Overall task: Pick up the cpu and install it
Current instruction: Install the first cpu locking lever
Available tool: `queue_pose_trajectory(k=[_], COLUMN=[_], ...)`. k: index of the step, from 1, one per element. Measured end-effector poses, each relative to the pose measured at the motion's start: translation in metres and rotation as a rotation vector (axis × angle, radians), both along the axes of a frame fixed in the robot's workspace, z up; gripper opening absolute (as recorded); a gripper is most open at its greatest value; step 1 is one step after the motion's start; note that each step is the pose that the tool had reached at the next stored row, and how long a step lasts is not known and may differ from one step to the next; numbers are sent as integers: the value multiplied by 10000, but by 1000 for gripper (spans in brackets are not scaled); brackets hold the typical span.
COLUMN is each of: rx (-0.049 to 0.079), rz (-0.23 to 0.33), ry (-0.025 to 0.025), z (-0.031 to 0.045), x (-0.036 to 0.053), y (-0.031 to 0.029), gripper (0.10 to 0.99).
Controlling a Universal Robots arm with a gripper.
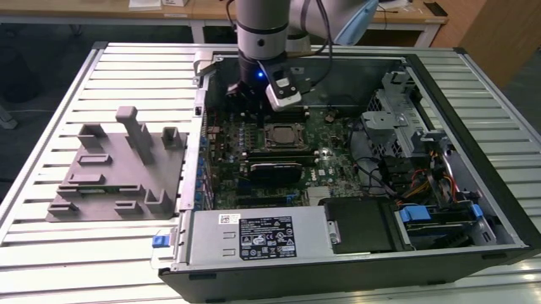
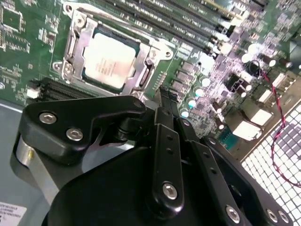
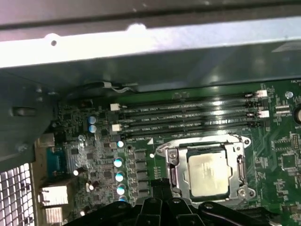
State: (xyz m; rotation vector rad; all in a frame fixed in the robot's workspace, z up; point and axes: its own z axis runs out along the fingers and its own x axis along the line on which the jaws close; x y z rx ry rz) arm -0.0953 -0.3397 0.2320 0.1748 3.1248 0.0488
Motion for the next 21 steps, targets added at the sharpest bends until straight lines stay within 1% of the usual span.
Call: queue_pose_trajectory(k=[3, 6, 8, 11, 12, 18, 19, 21], rx=[177, 401, 579, 910, 993, 1153, 1203, 1346], rz=[0, -1, 1, 1, -1, 0, 1, 1], ry=[1, 1, 0, 1, 0, -2, -3, -5], z=[0, 0, 0, 0, 0, 52, 59, 64], x=[-22, -48, -66, -87, -90, -91, -92, -96], y=[0, 0, -1, 0, 0, 0, 0, 0], gripper=[106, 106, 106, 106, 106, 106, 106, 106])
